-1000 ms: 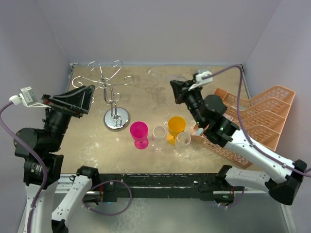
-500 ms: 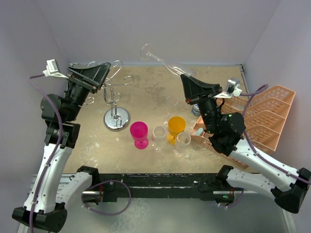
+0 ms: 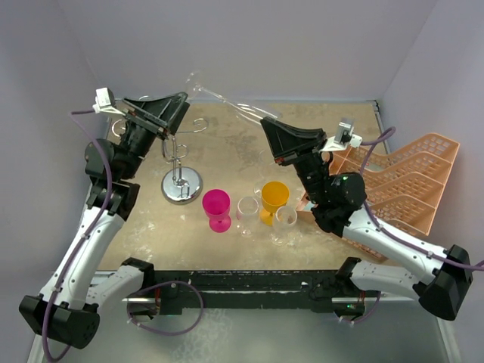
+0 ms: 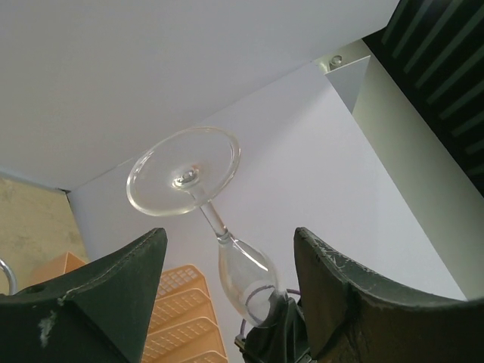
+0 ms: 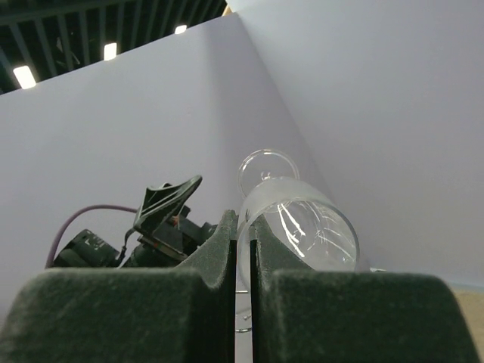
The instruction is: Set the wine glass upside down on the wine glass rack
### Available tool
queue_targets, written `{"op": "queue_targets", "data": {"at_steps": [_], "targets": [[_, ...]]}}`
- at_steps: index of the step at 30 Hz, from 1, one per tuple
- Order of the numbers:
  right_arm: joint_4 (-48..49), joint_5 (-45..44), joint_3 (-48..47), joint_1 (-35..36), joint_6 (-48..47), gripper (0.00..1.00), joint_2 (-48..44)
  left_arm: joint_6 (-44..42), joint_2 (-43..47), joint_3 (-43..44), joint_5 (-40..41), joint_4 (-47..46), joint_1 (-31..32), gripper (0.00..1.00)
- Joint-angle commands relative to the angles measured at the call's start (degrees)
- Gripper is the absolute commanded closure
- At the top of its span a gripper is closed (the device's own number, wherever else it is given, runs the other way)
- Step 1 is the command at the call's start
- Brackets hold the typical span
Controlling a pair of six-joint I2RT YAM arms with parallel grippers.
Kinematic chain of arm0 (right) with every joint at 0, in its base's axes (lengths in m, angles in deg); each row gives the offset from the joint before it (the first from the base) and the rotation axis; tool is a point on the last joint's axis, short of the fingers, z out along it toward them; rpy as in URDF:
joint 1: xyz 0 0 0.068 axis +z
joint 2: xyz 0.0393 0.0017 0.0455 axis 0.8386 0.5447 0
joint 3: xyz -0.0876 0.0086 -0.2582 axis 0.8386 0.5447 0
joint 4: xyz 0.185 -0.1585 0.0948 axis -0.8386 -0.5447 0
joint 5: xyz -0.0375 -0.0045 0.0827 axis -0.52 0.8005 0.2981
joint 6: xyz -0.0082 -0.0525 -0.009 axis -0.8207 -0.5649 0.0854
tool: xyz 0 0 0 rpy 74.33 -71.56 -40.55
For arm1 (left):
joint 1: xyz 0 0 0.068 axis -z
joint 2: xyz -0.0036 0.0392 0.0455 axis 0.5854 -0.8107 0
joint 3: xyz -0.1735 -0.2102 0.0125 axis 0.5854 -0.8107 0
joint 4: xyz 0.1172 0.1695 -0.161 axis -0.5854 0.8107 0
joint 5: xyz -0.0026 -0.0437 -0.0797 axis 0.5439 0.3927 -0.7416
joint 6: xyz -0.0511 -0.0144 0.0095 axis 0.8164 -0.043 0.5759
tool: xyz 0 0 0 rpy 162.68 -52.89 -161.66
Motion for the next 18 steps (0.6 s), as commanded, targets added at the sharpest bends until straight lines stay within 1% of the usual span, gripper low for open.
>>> {"op": "queue_targets", "data": {"at_steps": [1,7,12,18], "targets": [[7.9,2.7,-1.8,0.1,2.8,1.0,-0.1,1.2,-1.0,0.1,1.7,-5.8,1.9,0.34],[11.1,4.9,-0.6,0.1,5.1,1.0,0.9,1.9,-2.5,-1.8,6.2,-6.8,5.9,0.34],[12.0,7.5,0.8,0.1,7.1,1.0,1.1,3.2,-3.6,-2.8,9.9,-11.4,8.4,0.36],[11.5,9.1,1.6,0.1,8.6,1.0,1.4,0.5,-3.2,-3.3,16.5,-13.6,11.0,0.39]]}}
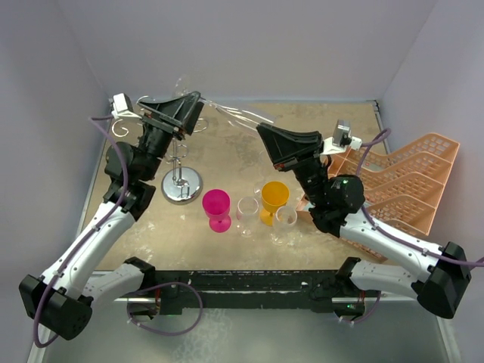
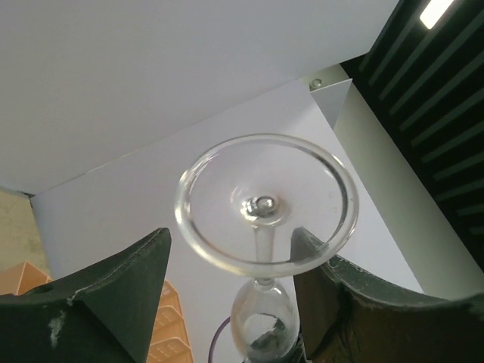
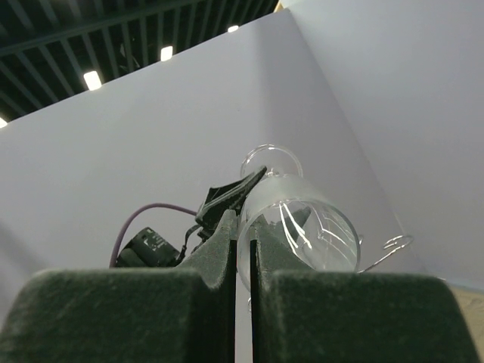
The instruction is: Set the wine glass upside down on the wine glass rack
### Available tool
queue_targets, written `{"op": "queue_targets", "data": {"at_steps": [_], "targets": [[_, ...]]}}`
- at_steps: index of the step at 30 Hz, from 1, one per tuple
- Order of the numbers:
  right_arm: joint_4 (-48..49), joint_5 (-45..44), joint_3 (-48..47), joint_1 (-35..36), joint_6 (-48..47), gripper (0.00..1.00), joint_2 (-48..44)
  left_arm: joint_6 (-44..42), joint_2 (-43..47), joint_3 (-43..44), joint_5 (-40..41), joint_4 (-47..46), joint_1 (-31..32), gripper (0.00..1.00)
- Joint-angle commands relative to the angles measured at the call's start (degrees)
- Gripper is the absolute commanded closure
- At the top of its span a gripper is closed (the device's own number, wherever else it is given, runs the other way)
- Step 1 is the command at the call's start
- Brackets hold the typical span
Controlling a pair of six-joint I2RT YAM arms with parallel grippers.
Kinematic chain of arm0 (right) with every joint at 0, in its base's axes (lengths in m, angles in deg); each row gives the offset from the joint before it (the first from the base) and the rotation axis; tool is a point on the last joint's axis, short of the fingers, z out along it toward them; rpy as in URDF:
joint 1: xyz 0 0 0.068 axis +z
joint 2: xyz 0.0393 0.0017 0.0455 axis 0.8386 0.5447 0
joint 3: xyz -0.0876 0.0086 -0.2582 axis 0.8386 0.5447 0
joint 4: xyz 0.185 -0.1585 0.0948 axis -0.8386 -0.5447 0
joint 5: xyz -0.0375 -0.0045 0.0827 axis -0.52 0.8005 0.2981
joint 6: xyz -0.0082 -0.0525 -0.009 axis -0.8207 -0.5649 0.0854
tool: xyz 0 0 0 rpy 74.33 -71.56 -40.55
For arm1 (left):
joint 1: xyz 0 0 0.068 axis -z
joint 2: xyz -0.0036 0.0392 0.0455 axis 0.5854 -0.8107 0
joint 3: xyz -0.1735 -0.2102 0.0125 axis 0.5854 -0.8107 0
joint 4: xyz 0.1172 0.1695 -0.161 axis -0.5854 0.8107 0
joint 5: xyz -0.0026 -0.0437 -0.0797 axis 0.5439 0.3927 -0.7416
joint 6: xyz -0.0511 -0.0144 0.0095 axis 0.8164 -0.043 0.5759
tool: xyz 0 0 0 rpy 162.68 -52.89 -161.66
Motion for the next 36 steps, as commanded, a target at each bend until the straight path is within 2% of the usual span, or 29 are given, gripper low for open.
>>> {"op": "queue_targets", "data": {"at_steps": [1,4,7,14,21,22,25,29,32,36], "targets": [[4.9,3.1,0.1,0.1,2.9,1.0,0.0,-1.8,1.4,-0.9,7.8,-6.5,1.8,0.39],[6.0,5.0,0.8,0.2,4.7,1.0,0.9,-2.0,2.0,-2.4,11.8,-9.4,2.5,0.39],[8.4,7.2,1.6,0.1,6.7,1.0,2.1,-1.7,1.7,-2.8,13.5,-11.7,2.7,0.45],[7.9,9.9,2.4,0.1,7.6,1.0,2.1,-2.1,1.2,-2.7,15.3,-14.2,2.9,0.76],[3.7,10.8,2.7,0.1,7.1,1.0,1.3,-4.1,0.8,-2.2,15.9,-14.4,2.9,1.0],[3.0,11.1,2.8,0.1,6.8,0.98,1.1,-4.8,0.9,-1.9,15.7,-14.2,2.9,1.0],[0.2,10.8,3.5,0.1,6.2,0.73,-0.1,-7.9,1.4,-0.5,15.6,-11.6,2.9,1.0],[-1.5,9.9,6.2,0.1,5.3,0.49,-2.6,-12.8,1.9,2.9,15.2,-6.4,2.9,1.0],[-4.3,9.4,7.2,0.1,2.2,0.41,-4.7,-17.1,2.0,6.6,14.2,-0.2,2.9,1.0],[-16.6,-0.3,6.8,0.2,-1.0,0.35,-8.4,-23.7,0.7,12.7,12.3,10.9,2.9,1.0]]}}
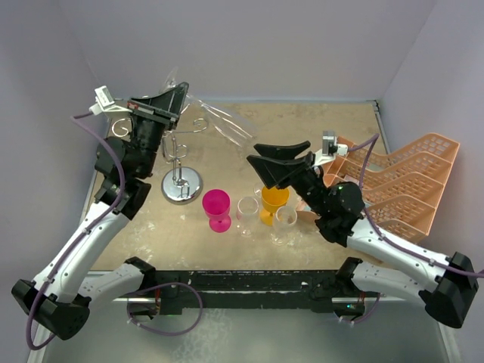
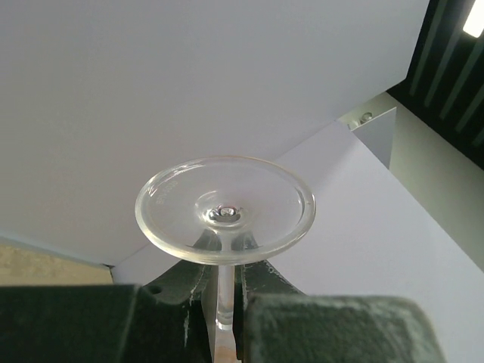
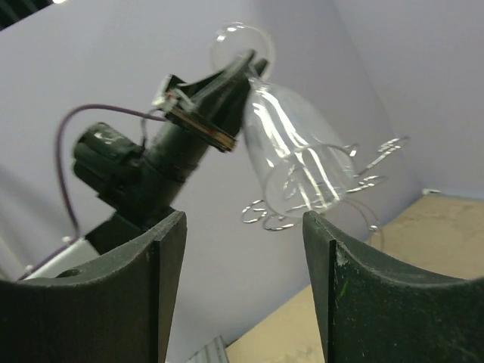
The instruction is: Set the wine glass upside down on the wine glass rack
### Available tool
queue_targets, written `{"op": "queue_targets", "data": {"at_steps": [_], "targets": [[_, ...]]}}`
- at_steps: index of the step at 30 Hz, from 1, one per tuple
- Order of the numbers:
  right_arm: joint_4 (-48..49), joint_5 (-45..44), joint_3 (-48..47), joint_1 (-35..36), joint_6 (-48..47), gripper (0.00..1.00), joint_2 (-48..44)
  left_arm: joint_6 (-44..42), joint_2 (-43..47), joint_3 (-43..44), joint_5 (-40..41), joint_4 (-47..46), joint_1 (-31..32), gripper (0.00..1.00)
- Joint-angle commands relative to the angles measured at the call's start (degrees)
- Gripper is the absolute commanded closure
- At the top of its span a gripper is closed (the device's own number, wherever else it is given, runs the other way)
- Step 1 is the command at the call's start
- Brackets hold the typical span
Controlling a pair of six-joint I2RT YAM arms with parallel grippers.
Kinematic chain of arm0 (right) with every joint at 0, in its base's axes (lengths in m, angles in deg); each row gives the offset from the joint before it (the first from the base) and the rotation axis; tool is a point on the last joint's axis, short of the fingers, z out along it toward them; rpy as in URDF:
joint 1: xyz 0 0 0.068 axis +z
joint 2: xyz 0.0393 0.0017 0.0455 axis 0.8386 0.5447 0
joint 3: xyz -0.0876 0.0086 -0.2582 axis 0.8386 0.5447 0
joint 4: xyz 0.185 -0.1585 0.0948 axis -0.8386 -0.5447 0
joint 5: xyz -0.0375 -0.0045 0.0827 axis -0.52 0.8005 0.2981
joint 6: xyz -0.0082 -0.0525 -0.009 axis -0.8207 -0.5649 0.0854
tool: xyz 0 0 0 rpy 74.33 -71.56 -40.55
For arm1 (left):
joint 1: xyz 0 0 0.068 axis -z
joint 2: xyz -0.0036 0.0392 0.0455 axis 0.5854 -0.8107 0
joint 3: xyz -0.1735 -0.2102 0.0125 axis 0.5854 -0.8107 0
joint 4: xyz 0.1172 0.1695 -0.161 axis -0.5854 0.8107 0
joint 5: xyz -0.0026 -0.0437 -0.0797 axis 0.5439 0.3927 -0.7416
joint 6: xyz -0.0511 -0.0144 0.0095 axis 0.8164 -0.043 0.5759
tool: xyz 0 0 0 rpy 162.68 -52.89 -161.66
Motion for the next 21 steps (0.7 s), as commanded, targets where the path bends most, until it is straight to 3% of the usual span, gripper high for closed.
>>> {"op": "queue_targets", "data": {"at_steps": [1,9,16,21], "targets": [[-10.7,-9.5,-0.3,0.1,-4.8,0.34,-5.0,-9.6,0.2,8.0,-1.6,9.0,-0.3,1.0],[-19.1,-16.2,-4.8,0.1,-11.8,0.26,-8.0,-18.0,1.9,11.1,-4.2,15.2,-0.3,1.0],[-27.5,2.5,-18.5,0.1,-25.6,0.25,-0.4,-24.9,1.9,12.4,-16.5,17.6,-0.3,1.0],[-36.5,10.8,-28.4,0.1,-28.4,0.26,7.8,-28.2,0.9,13.3,-26.5,19.1,-0.3,1.0]]}}
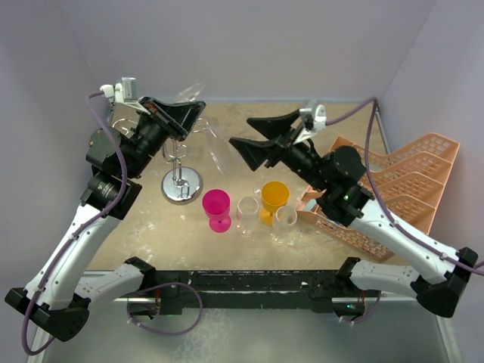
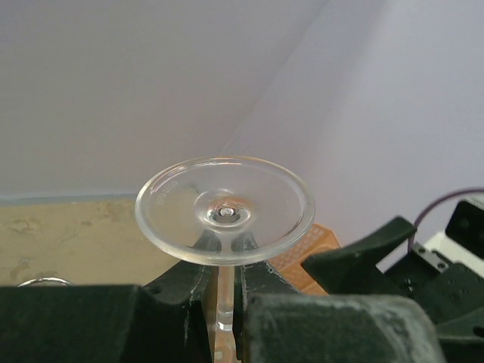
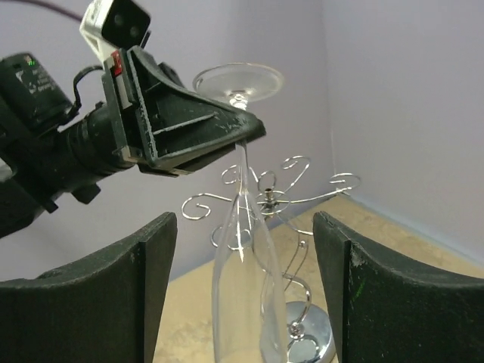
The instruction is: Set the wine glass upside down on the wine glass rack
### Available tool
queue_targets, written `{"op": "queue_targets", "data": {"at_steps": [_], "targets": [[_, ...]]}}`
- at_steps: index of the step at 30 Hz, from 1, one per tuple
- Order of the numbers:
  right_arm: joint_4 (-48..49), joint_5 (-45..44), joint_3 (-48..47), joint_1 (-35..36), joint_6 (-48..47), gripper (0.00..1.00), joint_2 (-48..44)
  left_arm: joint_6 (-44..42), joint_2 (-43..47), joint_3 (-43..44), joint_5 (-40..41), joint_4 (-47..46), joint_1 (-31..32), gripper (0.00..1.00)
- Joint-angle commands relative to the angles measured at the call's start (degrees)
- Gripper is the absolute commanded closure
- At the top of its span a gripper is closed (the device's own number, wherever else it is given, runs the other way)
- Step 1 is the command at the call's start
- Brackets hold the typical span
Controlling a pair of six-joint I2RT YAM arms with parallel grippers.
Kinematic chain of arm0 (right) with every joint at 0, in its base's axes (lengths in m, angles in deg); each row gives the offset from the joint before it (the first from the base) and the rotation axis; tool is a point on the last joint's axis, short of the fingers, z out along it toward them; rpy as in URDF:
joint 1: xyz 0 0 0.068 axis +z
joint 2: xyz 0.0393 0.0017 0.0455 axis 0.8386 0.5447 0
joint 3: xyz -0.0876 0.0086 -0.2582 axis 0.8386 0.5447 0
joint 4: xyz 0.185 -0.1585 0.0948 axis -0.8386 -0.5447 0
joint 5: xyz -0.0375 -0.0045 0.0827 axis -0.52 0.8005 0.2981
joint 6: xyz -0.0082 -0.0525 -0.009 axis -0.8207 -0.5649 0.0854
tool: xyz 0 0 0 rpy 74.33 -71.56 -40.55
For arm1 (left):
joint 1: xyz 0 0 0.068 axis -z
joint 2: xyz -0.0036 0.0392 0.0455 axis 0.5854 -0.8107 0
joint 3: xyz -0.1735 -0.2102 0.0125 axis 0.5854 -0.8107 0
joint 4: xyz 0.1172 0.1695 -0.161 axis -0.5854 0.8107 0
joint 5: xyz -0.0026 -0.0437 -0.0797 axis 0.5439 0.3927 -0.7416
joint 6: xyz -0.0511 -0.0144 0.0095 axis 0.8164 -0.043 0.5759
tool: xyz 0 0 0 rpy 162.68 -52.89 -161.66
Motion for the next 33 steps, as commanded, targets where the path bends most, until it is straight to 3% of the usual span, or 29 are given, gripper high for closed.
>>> {"op": "queue_targets", "data": {"at_steps": [1,16,26,33], "targets": [[-7.6,10.5,-7.7,0.1,-5.3,0.27,5.7,-5.1,0.3,3.2,-12.2,-1.2,-0.3,1.0],[-6.3,16.3,-12.9,0.1,-0.1,0.44,12.9,-11.2,2.7,0.6,-18.8,0.3,-0.3,1.0],[-5.9,15.3,-15.4,0.1,0.1,0.46,15.9,-12.5,4.0,-1.0,-22.8,0.5,-0.3,1.0],[-5.5,17.0,-15.5,0.1,0.1,0.64,16.9,-13.9,4.8,-1.6,-22.5,2.6,-0.2,1.0]]}}
